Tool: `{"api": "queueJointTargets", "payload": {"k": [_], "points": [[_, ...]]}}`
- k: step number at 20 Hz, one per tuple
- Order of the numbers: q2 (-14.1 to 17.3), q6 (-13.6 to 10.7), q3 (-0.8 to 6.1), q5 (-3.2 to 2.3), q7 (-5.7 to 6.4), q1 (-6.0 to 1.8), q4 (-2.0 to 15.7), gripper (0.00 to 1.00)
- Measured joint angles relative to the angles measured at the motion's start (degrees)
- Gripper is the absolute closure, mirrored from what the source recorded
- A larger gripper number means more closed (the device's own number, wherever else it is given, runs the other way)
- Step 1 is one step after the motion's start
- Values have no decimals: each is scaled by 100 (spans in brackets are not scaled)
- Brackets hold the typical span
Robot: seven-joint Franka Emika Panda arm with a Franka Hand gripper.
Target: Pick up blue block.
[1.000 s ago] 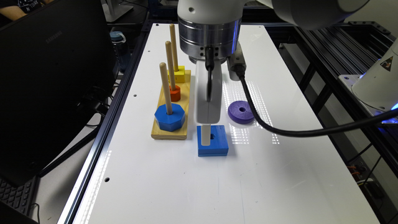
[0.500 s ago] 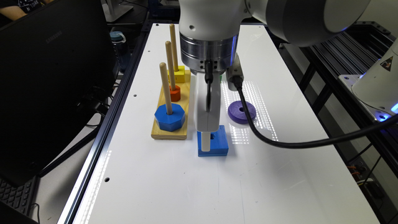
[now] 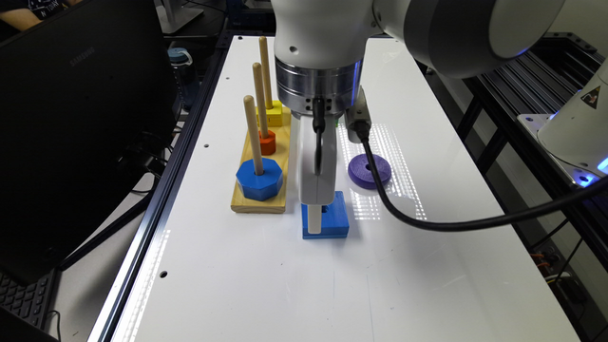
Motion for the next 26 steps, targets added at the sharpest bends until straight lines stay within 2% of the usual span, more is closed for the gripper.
{"api": "queueJointTargets", "payload": {"k": [16, 21, 26], "points": [[8, 2, 4, 0, 0, 3, -2, 0], [274, 278, -21, -39, 0, 3, -3, 0], [287, 305, -24, -39, 0, 5, 3, 0]]}}
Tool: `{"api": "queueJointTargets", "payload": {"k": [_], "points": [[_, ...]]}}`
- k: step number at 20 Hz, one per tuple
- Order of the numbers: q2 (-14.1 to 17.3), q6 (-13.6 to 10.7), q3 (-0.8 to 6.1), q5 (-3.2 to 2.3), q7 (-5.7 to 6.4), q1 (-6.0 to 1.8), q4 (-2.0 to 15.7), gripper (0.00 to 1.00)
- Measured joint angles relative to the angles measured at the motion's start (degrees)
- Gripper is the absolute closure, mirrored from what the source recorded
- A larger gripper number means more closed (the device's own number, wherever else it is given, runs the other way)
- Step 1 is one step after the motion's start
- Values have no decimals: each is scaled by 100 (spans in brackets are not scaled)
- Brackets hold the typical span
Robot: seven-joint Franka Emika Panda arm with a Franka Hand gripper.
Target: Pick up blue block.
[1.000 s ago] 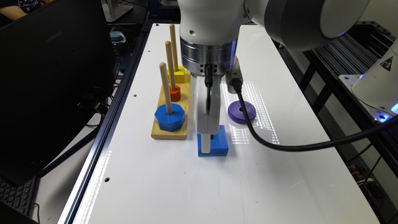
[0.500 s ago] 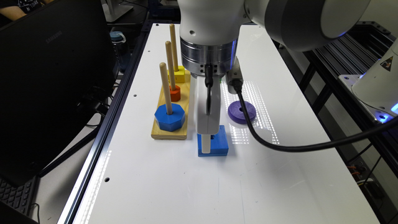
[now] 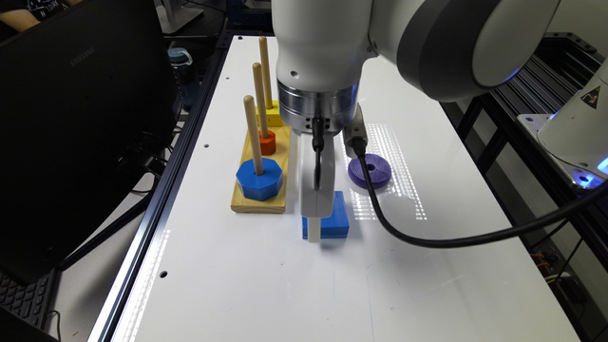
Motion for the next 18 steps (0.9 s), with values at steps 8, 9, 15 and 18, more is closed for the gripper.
{"api": "queueJointTargets", "payload": {"k": [8, 9, 15, 18], "points": [[205, 193, -34, -107, 73, 22, 23, 0], [205, 193, -34, -107, 73, 22, 23, 0], [205, 193, -33, -105, 73, 20, 24, 0], [204, 193, -33, -105, 73, 20, 24, 0]]}}
